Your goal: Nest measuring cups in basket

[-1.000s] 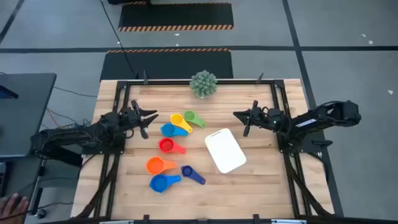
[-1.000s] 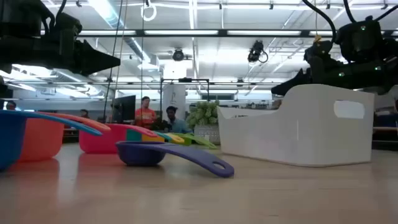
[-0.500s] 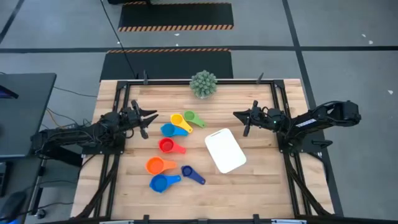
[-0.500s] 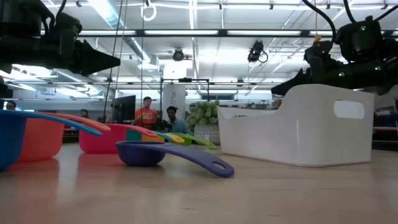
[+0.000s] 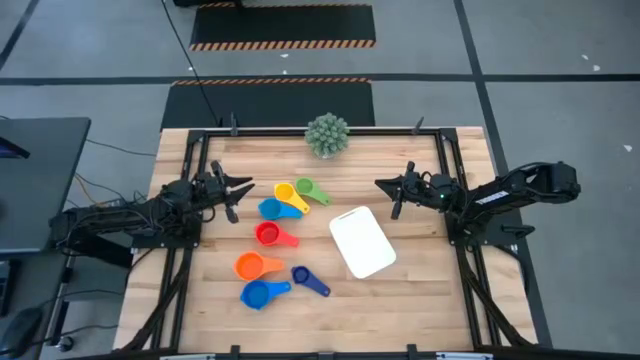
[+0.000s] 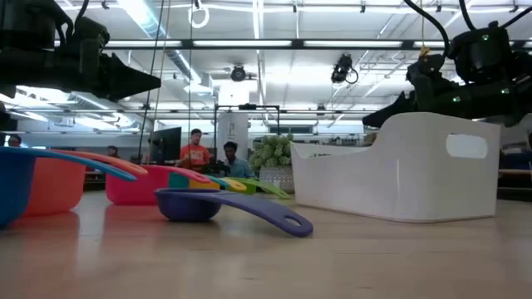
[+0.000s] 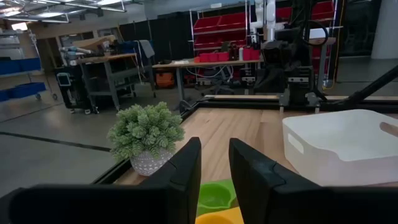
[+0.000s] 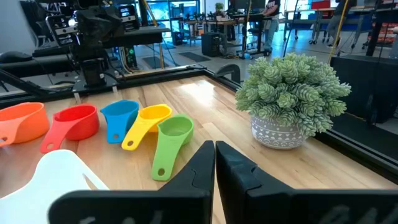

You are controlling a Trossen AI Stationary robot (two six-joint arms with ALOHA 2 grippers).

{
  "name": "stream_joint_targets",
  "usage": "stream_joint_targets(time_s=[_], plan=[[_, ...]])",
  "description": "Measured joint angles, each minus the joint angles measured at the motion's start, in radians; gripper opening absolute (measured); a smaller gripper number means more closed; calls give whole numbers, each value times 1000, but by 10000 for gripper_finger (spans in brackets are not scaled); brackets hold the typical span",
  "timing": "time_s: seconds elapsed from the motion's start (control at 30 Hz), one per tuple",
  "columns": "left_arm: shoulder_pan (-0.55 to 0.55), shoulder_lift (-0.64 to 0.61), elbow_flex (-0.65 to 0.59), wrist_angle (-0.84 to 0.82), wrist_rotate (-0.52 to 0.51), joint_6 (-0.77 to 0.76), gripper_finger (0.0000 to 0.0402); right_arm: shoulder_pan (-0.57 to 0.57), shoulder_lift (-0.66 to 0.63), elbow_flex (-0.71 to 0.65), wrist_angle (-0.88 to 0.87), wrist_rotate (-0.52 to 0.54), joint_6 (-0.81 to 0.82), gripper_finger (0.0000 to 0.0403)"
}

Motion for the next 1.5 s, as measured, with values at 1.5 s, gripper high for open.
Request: stream_joint_targets(time_s=[1.5], plan=[[-2, 5, 0, 122, 371, -225, 89, 2, 0, 164, -27, -177, 112, 23]])
